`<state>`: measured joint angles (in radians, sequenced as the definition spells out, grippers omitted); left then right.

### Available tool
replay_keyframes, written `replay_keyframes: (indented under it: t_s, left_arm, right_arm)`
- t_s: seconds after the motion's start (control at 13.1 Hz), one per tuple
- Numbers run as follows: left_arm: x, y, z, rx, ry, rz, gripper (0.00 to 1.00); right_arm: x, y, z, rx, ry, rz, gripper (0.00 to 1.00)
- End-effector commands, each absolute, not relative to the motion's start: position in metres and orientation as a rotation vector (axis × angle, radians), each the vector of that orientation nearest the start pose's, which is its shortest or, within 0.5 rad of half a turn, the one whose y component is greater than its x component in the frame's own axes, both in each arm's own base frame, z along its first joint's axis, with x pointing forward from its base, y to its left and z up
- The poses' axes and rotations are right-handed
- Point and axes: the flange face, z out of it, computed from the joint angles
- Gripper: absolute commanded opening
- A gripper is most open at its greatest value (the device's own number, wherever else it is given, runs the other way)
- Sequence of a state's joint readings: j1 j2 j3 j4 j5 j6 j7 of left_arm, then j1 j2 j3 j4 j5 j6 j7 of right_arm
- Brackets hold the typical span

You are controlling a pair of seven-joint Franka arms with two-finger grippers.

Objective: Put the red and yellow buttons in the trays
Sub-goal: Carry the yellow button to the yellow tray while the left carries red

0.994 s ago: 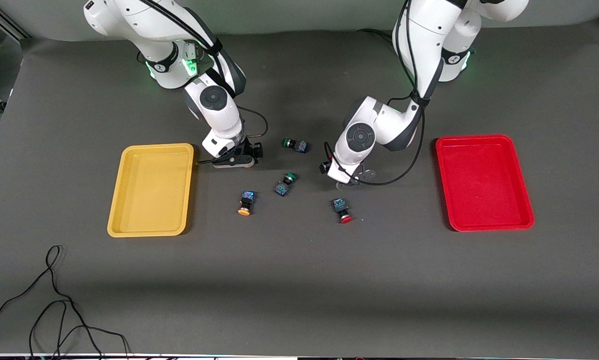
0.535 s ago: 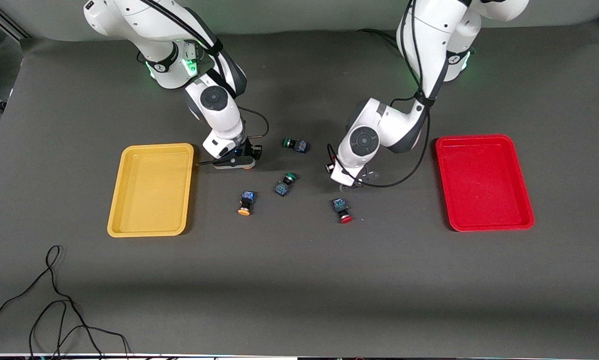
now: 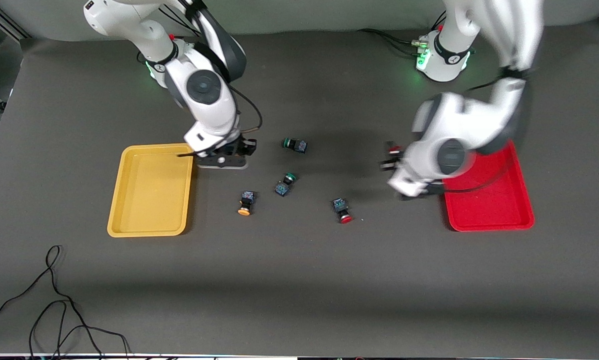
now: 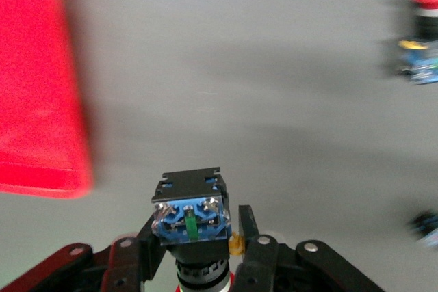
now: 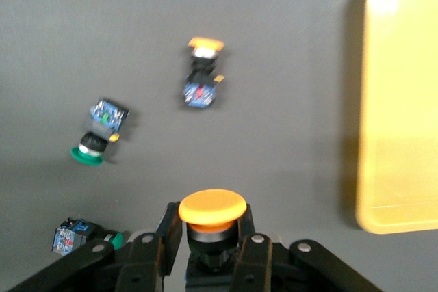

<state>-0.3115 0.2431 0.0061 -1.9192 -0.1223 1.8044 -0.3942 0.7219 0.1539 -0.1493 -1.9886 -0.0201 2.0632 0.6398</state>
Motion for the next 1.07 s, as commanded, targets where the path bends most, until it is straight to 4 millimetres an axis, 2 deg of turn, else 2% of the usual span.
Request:
replay_keyframes:
  t_s: [0.0,0.15,0.23,0.31,0.54,0.61,0.76,0.84,0.99]
  left_arm:
    - [0.523,-0.099,0.368,-3.045,-0.088,0.625,0.0]
    - [0.503,-0.051,0.353,-3.035,-0.025,0.615,0.0]
    - [0.49,-0.033,0.34,-3.033,-0.016,0.616,0.0]
    - [0.478,-0.028,0.322,-3.025,-0.014,0.634,0.0]
    - [0.446,-0.006,0.26,-3.036,-0.009,0.546,0.0]
    - [0.441,-0.006,0.237,-3.048,-0.002,0.5,0.0]
    - [0.439,-0.003,0.198,-3.061,-0.007,0.469,0.0]
    - [0.438,-0.001,0.189,-3.065,-0.008,0.457,0.0]
    - [0.44,-0.001,0.187,-3.065,0.001,0.46,0.0]
  right_arm:
    - [0.524,0.229,0.412,-3.194,0.026,0.081,0.07]
    - [0.545,0.149,0.412,-3.196,-0.074,0.112,0.07]
    - [0.548,0.109,0.402,-3.192,-0.1,0.135,0.07]
    - [0.548,0.074,0.39,-3.171,-0.108,0.133,0.07]
    - [0.545,-0.013,0.328,-3.192,-0.217,0.089,0.07]
    - [0.546,-0.035,0.302,-3.189,-0.215,0.101,0.07]
    - [0.55,-0.052,0.256,-3.153,-0.229,0.129,0.07]
    - [0.55,-0.057,0.238,-3.147,-0.237,0.133,0.07]
    - [0.554,-0.059,0.223,-3.15,-0.221,0.147,0.07]
